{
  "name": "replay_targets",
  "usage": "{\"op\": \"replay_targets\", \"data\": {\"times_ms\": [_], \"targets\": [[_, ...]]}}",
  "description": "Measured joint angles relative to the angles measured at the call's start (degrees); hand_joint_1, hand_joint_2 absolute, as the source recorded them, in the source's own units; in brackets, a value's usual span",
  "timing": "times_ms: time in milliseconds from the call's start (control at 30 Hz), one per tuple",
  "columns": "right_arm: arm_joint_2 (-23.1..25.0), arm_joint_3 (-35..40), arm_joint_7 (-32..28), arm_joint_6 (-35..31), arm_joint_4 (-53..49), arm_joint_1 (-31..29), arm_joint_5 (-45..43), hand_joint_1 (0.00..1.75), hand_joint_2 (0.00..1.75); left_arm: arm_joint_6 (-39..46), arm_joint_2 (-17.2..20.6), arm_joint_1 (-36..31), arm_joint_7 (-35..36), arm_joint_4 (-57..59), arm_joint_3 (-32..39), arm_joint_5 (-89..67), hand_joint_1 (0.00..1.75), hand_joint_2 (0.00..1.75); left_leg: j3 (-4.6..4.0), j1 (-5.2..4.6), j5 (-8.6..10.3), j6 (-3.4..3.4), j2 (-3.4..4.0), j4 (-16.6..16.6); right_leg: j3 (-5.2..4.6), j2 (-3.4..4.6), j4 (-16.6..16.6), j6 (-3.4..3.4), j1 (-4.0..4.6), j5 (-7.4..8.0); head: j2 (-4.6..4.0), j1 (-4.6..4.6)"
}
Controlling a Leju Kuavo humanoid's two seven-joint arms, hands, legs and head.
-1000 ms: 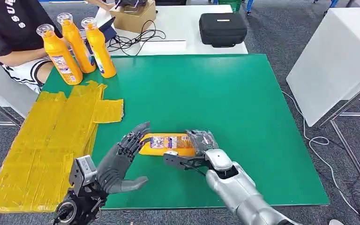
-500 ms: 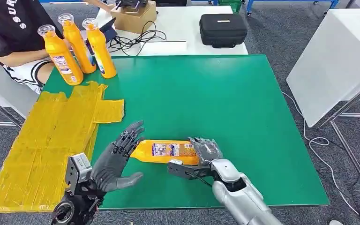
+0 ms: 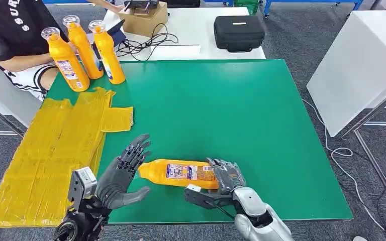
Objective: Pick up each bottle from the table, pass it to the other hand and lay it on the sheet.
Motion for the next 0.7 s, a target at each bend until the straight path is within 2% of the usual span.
{"op": "replay_targets", "data": {"times_ms": [367,400,433,467,500,700], "targets": [[-1.09,-0.17,1.14,1.86,-2.45,1.15,2.36,1.75,1.75,-0.02,0.00,0.04,0.20,0.00,0.11,0.00,0.00,1.75,0.00,0.00,0.00,0.00,0.00,0.00,0.00,0.00,0.00,0.00,0.00,0.00,0.00,0.00],[-1.25,-0.24,1.47,2.38,-2.87,1.29,2.73,1.33,1.75,-0.02,0.00,0.04,0.22,0.00,0.20,0.02,0.00,1.75,0.00,0.00,0.00,0.00,-0.01,0.00,-0.01,0.00,0.00,0.00,-0.01,0.00,0.00,0.00],[-1.42,-0.33,1.86,3.02,-3.37,1.40,3.08,1.33,1.75,-0.02,0.00,0.04,0.24,0.00,0.28,0.02,0.00,1.75,0.00,0.00,0.00,0.00,-0.01,0.00,0.00,-0.01,0.00,0.00,-0.01,0.00,0.00,0.00],[-1.60,-0.48,2.25,3.81,-3.98,1.55,3.30,0.14,1.75,-0.02,0.00,0.02,0.24,0.00,0.35,0.07,0.00,1.75,0.00,0.00,0.00,0.00,-0.01,0.00,-0.01,-0.01,-0.01,0.00,-0.01,0.00,0.00,-0.02],[-1.75,-0.72,2.58,4.48,-4.53,1.75,3.48,0.00,1.75,-0.04,0.00,0.01,0.24,0.00,0.35,0.11,0.00,1.75,0.00,0.00,0.00,0.00,-0.01,0.00,-0.01,-0.01,-0.01,0.00,-0.01,0.00,0.00,0.00],[-2.76,-1.62,3.63,6.97,-7.15,3.10,4.20,0.00,1.75,-0.26,0.00,-0.19,0.24,0.09,0.35,0.20,0.00,1.75,0.02,-0.01,0.00,0.00,-0.01,0.00,0.00,-0.01,-0.02,0.00,-0.03,0.00,0.00,-0.02]]}}
